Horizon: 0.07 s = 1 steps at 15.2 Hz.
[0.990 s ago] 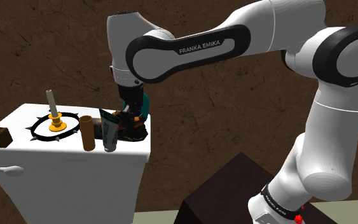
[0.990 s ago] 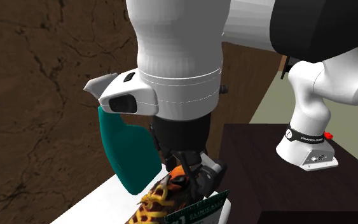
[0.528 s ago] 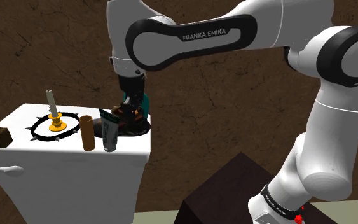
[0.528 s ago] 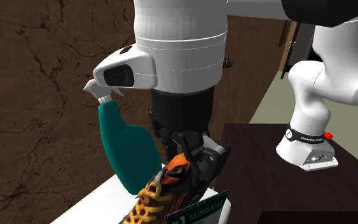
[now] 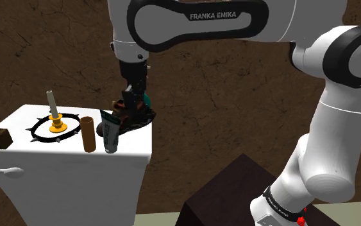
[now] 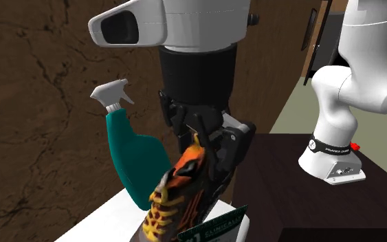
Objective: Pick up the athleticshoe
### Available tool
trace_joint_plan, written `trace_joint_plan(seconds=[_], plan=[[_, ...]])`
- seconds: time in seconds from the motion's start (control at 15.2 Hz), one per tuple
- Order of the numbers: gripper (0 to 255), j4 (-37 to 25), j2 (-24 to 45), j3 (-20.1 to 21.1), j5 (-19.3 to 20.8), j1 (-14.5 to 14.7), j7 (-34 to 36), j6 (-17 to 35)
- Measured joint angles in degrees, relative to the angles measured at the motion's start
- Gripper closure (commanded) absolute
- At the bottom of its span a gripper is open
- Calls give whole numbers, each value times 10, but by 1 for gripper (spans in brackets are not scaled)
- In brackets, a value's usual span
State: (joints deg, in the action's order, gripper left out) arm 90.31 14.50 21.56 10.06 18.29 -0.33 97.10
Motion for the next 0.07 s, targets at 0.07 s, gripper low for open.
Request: trace_joint_plan(seconds=[0.07], plan=[[255,-6,1,0,0,0,-1,-5]])
